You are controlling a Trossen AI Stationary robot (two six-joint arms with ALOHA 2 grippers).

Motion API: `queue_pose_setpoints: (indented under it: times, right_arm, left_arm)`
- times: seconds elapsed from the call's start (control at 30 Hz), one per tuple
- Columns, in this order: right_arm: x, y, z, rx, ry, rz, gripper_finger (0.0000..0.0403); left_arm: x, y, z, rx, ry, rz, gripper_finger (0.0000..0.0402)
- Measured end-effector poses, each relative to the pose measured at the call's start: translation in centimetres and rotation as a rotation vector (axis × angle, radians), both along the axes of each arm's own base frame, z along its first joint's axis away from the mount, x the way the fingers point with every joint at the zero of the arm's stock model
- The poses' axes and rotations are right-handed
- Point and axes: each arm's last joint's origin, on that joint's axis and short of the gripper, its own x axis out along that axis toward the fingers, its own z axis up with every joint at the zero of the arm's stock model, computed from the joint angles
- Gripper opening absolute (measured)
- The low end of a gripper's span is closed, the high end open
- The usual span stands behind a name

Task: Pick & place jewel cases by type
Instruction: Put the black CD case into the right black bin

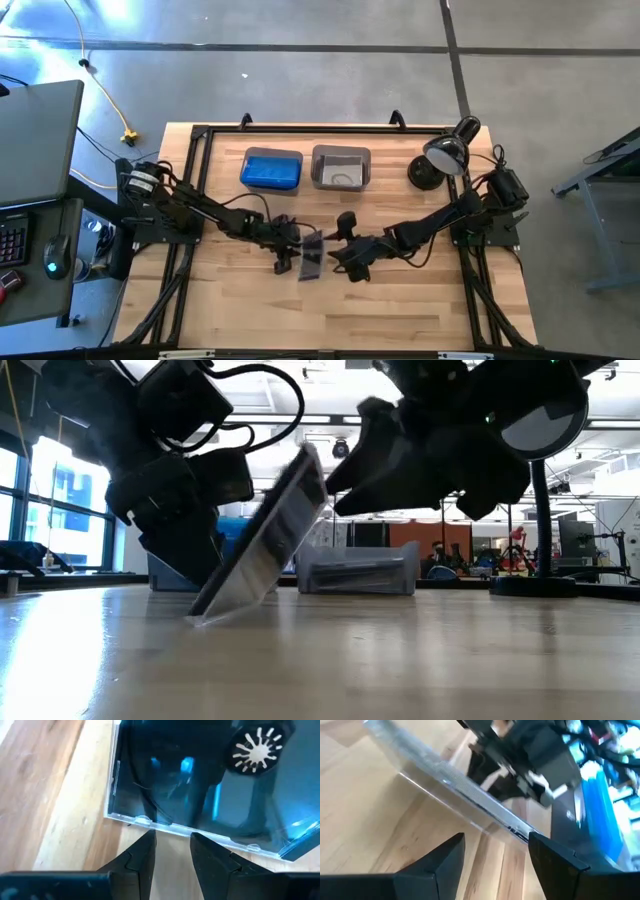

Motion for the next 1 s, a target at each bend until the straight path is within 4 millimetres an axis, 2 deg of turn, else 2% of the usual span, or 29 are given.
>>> queue_pose_setpoints:
  times: [0.23,0.6,0.8,1.0]
  right_arm:
    - [0.27,0.29,0.4,-0.069,-0.036,0.112,0.0213]
    - [0.26,0.37,0.4,-0.141,-0.046,0.125,0.0213]
    - [0.26,0.31,0.39,-0.246,-0.045,0.141,0.0213]
    - [0.37,0.35,0.51,-0.242,-0.058,0.189,0.0213]
  left_arm:
    - [0.5,-0.21,0.45,0.011,-0.082,-0.082,0.0122]
    - [0.5,-0.21,0.46,-0.001,-0.076,-0.073,0.0122]
    - [0.49,-0.2,0.47,-0.012,-0.072,-0.082,0.0122]
    - [0.5,-0.22,0.49,-0.015,-0.072,-0.085,0.0122]
